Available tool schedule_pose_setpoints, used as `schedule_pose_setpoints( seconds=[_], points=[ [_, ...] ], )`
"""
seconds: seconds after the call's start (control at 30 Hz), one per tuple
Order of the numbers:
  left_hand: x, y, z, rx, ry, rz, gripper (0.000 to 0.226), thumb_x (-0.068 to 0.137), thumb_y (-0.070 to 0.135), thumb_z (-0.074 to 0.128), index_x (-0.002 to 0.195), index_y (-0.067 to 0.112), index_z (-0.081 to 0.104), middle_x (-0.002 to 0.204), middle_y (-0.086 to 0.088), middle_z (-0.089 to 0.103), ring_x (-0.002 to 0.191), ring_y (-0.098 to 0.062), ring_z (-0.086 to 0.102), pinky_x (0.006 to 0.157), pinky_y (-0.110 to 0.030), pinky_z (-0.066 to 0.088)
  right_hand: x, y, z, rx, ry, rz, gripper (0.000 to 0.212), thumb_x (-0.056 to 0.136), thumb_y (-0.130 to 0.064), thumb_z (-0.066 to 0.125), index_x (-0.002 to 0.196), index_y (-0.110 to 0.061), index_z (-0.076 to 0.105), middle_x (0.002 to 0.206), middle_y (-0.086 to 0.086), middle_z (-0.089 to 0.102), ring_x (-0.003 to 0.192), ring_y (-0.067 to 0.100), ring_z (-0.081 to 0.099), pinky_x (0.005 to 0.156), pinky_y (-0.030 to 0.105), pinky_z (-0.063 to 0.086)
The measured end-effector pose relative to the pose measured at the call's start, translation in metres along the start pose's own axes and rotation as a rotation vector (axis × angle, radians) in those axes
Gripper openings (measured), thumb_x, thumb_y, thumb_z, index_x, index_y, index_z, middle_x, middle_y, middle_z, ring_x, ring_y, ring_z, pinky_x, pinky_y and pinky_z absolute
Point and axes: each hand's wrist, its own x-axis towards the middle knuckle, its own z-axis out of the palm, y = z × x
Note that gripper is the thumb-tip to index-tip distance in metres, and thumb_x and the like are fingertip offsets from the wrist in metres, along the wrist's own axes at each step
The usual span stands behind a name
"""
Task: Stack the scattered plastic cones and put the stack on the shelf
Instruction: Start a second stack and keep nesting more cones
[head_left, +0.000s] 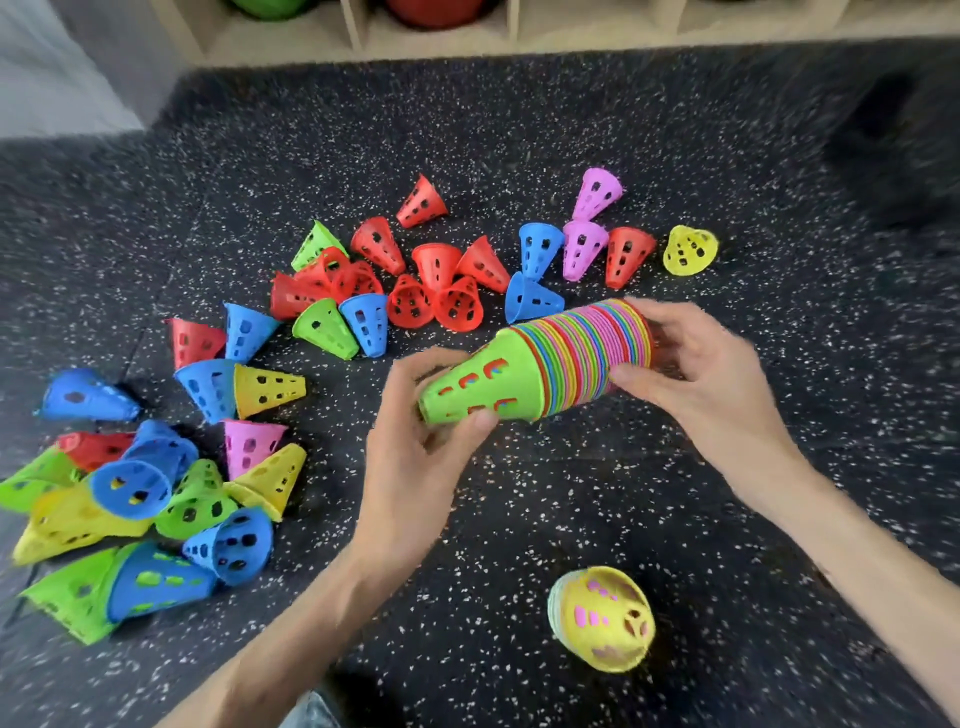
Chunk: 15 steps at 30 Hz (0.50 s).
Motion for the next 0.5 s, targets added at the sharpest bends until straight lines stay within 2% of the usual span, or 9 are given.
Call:
schedule_pose_setpoints(
  seconds=[0.1, 0.2, 0.3, 0.4, 0.47, 0.5],
  points=[
    [-0.004, 0.043, -0.011, -0.053, 0.014, 0.173, 0.035, 0.093, 0.015, 0.066, 0.124, 0.023, 0.054, 0.101, 0.012, 0.063, 0.075, -0.002, 0.056, 0.066, -0.015, 0.048, -0.025, -0.041, -0.007, 0.019, -0.009, -0.093, 0.055, 0.075, -0.008, 0.083, 0.121, -0.024, 0.058, 0.119, -0.011, 0.069, 0.109, 0.006, 0.066, 0.095, 0.030, 0.055],
    [-0.025, 0.086, -0.020, -0.055, -0.005, 0.300, 0.035, 0.093, 0.012, 0.062, 0.126, 0.016, 0.052, 0.113, 0.025, 0.062, 0.092, -0.003, 0.058, 0.081, -0.024, 0.053, -0.059, -0.080, -0.012, 0.031, -0.031, -0.146, 0.056, 0.076, -0.001, 0.084, 0.120, -0.018, 0.054, 0.129, -0.007, 0.066, 0.114, 0.008, 0.065, 0.100, 0.038, 0.052],
    [-0.048, 0.126, -0.029, -0.019, -0.022, 0.315, 0.033, 0.095, 0.018, 0.065, 0.124, 0.029, 0.053, 0.112, 0.025, 0.062, 0.095, -0.006, 0.060, 0.083, -0.034, 0.056, -0.099, -0.115, -0.022, 0.048, -0.038, -0.141, 0.052, 0.079, 0.000, 0.081, 0.118, -0.017, 0.053, 0.137, -0.005, 0.063, 0.114, 0.009, 0.066, 0.091, 0.034, 0.054],
    [-0.054, 0.163, -0.043, 0.055, -0.103, 0.351, 0.035, 0.090, 0.025, 0.069, 0.117, 0.043, 0.056, 0.104, 0.019, 0.067, 0.087, -0.003, 0.061, 0.078, -0.027, 0.056, -0.135, -0.129, -0.029, 0.101, 0.008, -0.158, 0.049, 0.080, -0.004, 0.082, 0.116, -0.019, 0.053, 0.130, -0.013, 0.066, 0.110, 0.011, 0.067, 0.077, 0.031, 0.058],
    [-0.054, 0.183, -0.046, 0.136, -0.172, 0.356, 0.037, 0.089, 0.020, 0.071, 0.115, 0.042, 0.058, 0.102, 0.012, 0.069, 0.084, -0.003, 0.063, 0.078, -0.025, 0.057, -0.150, -0.131, -0.032, 0.160, 0.036, -0.146, 0.048, 0.080, -0.002, 0.082, 0.115, -0.020, 0.054, 0.120, -0.020, 0.068, 0.106, 0.012, 0.068, 0.073, 0.037, 0.062],
    [-0.056, 0.191, -0.046, 0.153, -0.192, 0.354, 0.038, 0.090, 0.014, 0.072, 0.116, 0.039, 0.059, 0.102, 0.009, 0.069, 0.084, -0.003, 0.063, 0.079, -0.024, 0.057, -0.157, -0.131, -0.032, 0.181, 0.050, -0.127, 0.048, 0.080, -0.001, 0.081, 0.114, -0.020, 0.054, 0.118, -0.018, 0.069, 0.103, 0.013, 0.068, 0.074, 0.040, 0.063]
  ],
)
